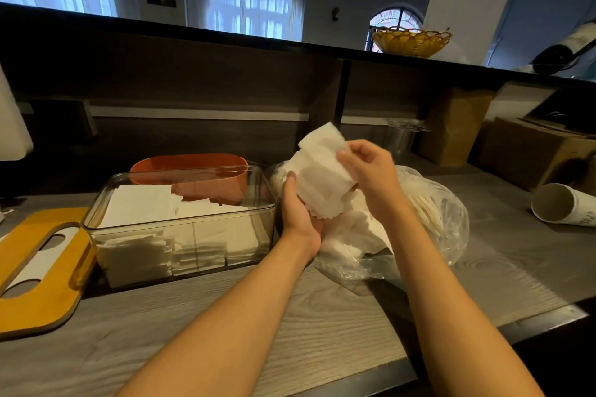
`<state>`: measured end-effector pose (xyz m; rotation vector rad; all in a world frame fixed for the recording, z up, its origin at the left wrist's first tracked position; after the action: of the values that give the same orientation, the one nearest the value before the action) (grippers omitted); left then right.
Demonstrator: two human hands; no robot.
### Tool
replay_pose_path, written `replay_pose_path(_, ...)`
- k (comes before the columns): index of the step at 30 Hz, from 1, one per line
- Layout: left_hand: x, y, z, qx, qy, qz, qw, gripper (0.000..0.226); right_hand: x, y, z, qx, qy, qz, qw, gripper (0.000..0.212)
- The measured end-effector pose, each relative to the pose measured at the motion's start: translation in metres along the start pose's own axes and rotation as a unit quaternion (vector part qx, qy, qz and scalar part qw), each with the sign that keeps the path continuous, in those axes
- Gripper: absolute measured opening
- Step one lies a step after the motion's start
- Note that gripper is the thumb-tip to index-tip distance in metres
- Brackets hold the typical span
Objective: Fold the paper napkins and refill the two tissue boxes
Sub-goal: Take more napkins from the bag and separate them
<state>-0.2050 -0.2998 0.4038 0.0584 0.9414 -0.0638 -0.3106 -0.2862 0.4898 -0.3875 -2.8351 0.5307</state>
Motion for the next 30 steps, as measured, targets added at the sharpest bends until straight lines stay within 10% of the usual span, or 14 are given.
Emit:
replay_pose_path(4,0.000,-0.001,0.000,-0.007,-0.035,-0.016,0.999,0.056,-0.014,-0.002,0.013,0.035,0.203,-0.020,0.978,0.013)
replay_pose_path(16,0.000,0.003,0.000,-0.002,-0.110,-0.006,0.994,0.043,-0.020,0.000,0.012,0.024,0.337,-0.035,0.940,0.045)
replay_pose_path(24,0.000,0.003,0.000,-0.008,-0.071,-0.015,0.997,0.059,-0.022,0.001,0.009,0.030,0.295,-0.047,0.954,0.011)
replay_pose_path(30,-0.002,0.002,0.002,0.001,-0.073,0.011,0.997,0.045,0.002,-0.003,0.013,-0.081,0.063,0.041,0.994,0.021)
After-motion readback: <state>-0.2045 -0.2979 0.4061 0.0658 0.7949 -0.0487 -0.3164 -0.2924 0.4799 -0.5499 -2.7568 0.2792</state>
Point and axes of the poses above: each hand's wrist, its own y-axis away from the middle knuckle, its own x-axis out of the back of the hand, z = x × y, the point moved 4 cm from there along -y, towards the middle knuckle, and after that the axes turned 5 degrees about -x, right-handed, at the moved point
